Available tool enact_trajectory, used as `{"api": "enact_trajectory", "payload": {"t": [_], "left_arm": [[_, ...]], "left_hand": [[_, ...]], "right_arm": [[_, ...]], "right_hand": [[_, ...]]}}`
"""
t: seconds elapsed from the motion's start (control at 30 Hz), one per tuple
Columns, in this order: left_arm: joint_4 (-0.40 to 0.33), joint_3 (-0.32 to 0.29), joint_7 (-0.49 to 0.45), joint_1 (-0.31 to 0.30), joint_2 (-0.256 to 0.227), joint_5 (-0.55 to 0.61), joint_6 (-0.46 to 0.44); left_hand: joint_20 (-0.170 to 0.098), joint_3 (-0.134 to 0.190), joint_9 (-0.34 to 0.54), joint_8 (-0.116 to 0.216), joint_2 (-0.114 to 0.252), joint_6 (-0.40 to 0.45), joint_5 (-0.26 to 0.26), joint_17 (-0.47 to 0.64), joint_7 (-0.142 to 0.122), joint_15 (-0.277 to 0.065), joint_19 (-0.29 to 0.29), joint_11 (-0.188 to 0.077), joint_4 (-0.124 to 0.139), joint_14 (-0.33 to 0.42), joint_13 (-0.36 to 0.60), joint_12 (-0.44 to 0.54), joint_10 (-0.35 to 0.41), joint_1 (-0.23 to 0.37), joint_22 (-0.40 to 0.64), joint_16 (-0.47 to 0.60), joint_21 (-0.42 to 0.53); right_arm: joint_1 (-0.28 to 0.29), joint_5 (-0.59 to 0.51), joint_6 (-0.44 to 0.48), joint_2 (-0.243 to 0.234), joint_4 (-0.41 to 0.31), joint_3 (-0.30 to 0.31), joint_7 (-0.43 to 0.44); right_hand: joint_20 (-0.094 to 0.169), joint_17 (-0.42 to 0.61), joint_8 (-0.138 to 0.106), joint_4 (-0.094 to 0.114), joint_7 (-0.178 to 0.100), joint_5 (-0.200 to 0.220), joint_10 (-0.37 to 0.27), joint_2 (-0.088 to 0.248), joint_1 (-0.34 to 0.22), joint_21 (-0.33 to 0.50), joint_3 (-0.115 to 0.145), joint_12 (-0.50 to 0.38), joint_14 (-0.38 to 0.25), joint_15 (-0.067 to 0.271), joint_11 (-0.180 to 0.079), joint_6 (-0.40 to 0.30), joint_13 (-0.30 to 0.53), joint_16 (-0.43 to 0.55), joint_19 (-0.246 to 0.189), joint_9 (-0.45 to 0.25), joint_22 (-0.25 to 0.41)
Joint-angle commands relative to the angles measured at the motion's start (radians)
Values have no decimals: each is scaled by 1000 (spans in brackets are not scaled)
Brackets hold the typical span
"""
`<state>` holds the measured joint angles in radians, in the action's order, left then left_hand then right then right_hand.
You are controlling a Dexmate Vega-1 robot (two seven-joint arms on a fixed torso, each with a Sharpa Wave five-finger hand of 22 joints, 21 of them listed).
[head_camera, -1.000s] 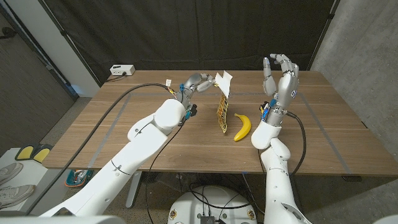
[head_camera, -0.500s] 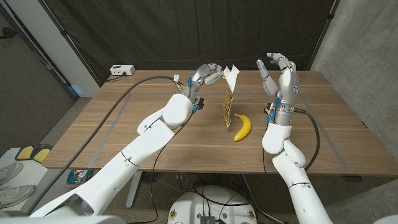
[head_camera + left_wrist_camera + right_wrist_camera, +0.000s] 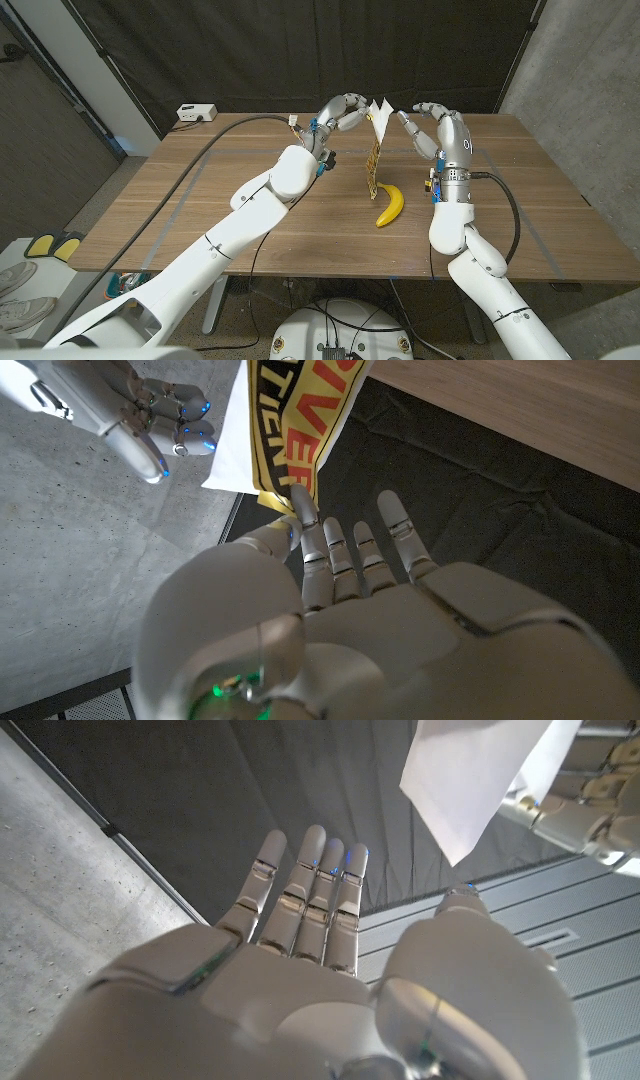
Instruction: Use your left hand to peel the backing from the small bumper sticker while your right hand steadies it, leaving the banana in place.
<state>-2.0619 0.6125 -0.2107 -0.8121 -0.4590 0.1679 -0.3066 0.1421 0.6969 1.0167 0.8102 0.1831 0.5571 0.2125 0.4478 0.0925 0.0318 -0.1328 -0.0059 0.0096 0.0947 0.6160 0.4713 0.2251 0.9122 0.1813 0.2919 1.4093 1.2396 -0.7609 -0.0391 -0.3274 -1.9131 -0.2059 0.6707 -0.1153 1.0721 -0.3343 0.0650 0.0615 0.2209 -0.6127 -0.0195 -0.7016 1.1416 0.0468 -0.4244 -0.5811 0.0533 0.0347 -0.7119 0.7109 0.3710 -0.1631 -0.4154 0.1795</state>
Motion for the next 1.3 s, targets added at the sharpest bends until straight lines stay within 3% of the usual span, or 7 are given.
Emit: {"api": "enact_trajectory", "payload": {"t": [0.03,0.33,0.6,0.7,0.77,0.97,1.3], "left_arm": [[32,20,9,26,11,-8,22],[58,22,65,43,9,-63,51],[66,31,100,57,0,-87,64],[68,30,105,54,0,-96,60],[66,28,109,52,-4,-102,61],[56,25,96,41,-12,-100,70],[54,18,57,26,-18,-95,115]], "left_hand": [[-6,14,-4,4,1,-5,0,4,-11,-4,1,-14,-4,4,2,1,5,-11,-1,-2,3],[-7,15,-14,3,0,-4,-2,6,-15,-5,0,-17,-6,3,2,0,5,-15,-1,-5,1],[-10,15,-24,5,0,4,-3,8,-14,-4,-4,-20,-7,-1,2,-1,2,-19,-1,-8,-1],[-10,15,-27,5,0,4,-3,9,-17,-5,-5,-18,-7,-1,1,-1,3,-20,-1,-8,-2],[-11,15,-29,5,0,3,-3,10,-18,-5,-5,-20,-7,-2,0,-2,3,-22,-1,-9,-2],[-10,16,-37,3,0,2,-3,12,-19,-6,-7,-21,-8,-1,1,-3,3,-24,-1,-10,-4],[-11,17,-41,7,1,2,-3,14,-21,-12,-3,-25,-10,4,-2,-4,7,-29,-1,-10,-4]], "right_arm": [[12,33,179,-123,-100,-94,-59],[-23,5,237,-141,-104,-149,-42],[-42,9,226,-146,-99,-178,2],[-53,5,206,-144,-75,-186,47],[-63,8,173,-145,-47,-190,91],[-89,0,116,-133,19,-199,209],[-129,-123,163,-100,99,-234,365]], "right_hand": [[-13,6,-8,-3,-7,12,-15,-4,-1,-9,-6,-10,-13,20,-7,-20,8,12,9,-6,3],[-21,14,-11,-28,-22,28,-43,-4,-41,-18,3,-27,-35,32,-30,-60,13,29,4,-6,4],[-18,16,-12,-28,-29,38,-64,4,-40,-24,4,-34,-52,42,-36,-89,9,39,-3,-3,4],[-10,20,-17,-64,-44,51,-102,35,-109,-24,36,-49,-84,61,-49,-137,4,58,-24,2,5],[3,25,-23,-110,-60,55,-155,78,-191,-23,84,-65,-121,80,-61,-189,-8,78,-45,10,5],[45,54,-53,-194,-95,33,-291,167,-328,-4,184,-102,-222,134,-100,-340,-41,133,-101,36,7],[65,112,-64,-227,-79,3,-292,191,-404,6,235,-120,-233,135,-89,-338,-13,175,-102,18,8]]}}
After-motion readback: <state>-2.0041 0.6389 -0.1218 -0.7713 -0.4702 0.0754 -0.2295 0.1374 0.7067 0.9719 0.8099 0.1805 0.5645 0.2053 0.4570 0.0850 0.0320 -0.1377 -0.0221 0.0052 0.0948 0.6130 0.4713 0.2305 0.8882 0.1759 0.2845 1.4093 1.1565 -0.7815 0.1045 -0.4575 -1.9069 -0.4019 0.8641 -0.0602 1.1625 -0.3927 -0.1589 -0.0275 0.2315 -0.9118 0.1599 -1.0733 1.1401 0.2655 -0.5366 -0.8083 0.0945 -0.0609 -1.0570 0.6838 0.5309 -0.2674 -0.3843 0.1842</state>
